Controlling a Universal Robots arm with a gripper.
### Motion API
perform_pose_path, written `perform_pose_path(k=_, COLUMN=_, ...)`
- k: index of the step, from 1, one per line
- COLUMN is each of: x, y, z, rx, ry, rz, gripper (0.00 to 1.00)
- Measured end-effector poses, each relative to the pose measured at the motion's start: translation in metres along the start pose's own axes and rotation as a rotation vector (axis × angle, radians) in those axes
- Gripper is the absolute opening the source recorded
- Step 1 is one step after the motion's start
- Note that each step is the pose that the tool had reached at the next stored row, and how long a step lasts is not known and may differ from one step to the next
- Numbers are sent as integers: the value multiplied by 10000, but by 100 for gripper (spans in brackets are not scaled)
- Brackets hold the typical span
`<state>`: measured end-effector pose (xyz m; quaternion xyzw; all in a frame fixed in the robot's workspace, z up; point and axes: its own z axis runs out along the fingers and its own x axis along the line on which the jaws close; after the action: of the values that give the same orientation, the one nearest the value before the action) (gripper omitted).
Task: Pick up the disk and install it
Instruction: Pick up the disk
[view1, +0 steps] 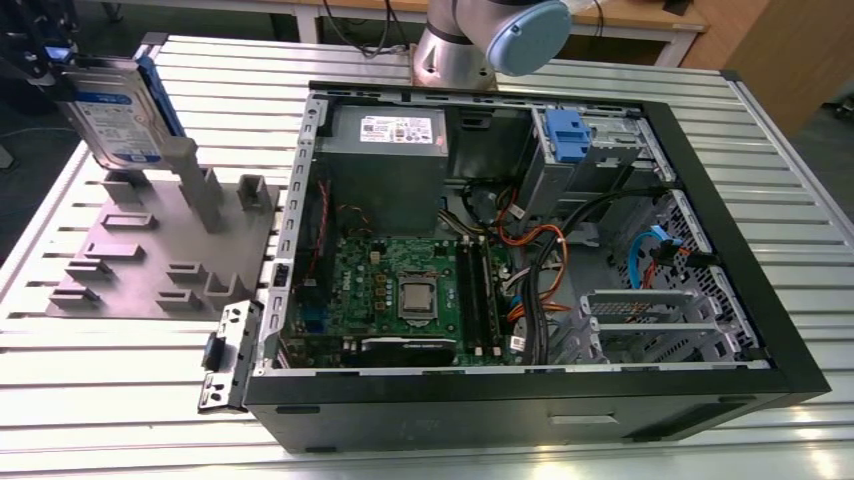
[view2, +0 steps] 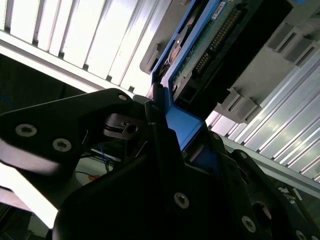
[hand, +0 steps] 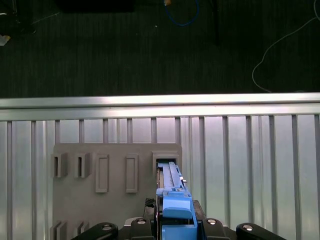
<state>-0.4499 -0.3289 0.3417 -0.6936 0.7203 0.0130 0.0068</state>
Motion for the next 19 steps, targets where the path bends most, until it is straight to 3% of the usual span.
perform_pose_path(k=19, x=-2, y=1, z=-79, rx=-1, ry=0, rz=0, gripper=36)
